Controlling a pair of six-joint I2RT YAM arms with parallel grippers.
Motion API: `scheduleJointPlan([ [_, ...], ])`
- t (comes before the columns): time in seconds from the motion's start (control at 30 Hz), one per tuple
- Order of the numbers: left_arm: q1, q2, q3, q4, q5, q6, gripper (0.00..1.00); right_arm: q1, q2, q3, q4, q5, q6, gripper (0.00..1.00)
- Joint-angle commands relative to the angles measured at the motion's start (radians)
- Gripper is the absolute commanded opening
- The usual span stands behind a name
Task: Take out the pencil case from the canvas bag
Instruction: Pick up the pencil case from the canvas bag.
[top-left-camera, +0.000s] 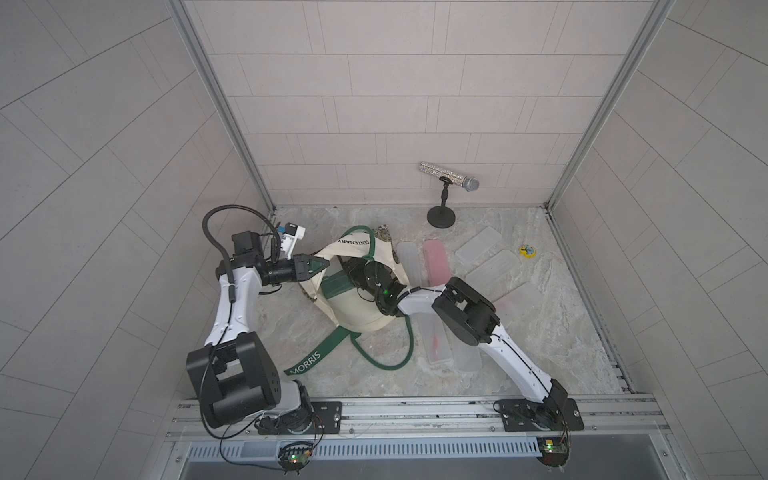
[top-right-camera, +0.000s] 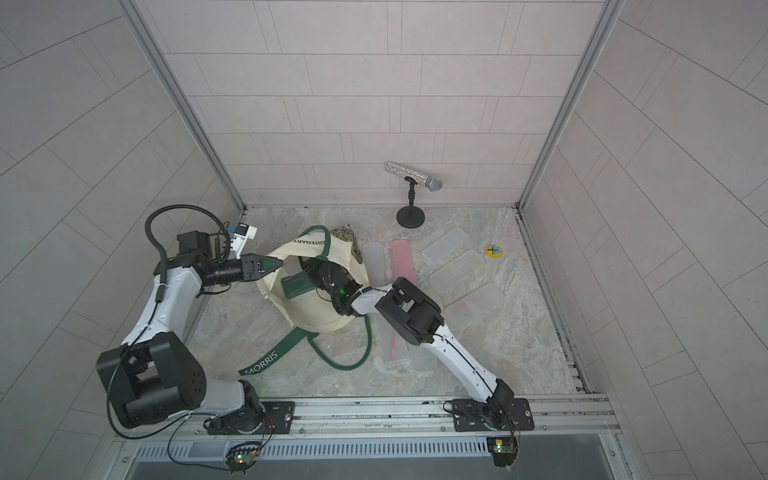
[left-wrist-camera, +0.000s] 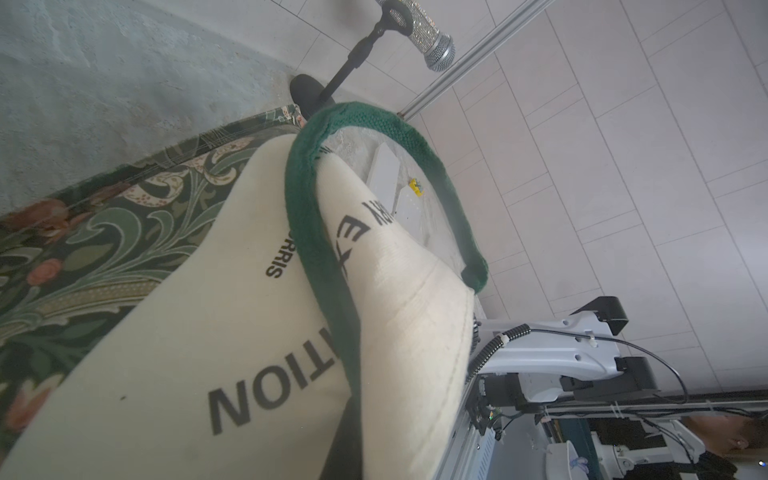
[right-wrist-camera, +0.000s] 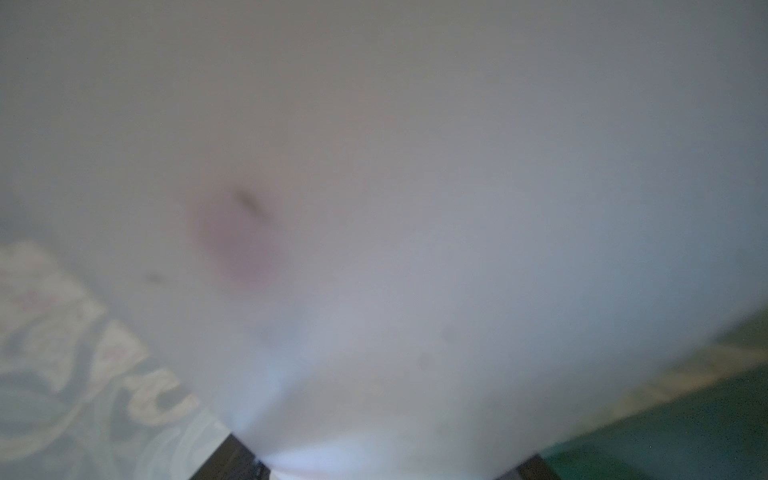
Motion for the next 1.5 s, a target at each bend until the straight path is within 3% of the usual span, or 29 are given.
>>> scheduleJointPlan([
  [0.0,0.01,-0.061,-0.015,0.136,0.093,-0.127,0.0,-0.039,-0.033,-0.065,-0.075,-0.043,-0.053,0.58],
  [0.33,0.012,-0.117,-0.098,0.35,0.037,-0.286,0.0,-0.05,-0.107,-0.259,0.046,-0.119,-0.045,0.56],
  [0.53,0.013,-0.112,-0.101,0.362,0.026,-0.303,0.0,-0.045,-0.169,-0.363,0.131,-0.136,-0.066,0.55],
  [1.47,0.016,-0.142,-0.116,0.437,-0.135,-0.405,0.0,0.003,-0.485,-0.487,-0.315,-0.344,-0.391,0.54],
])
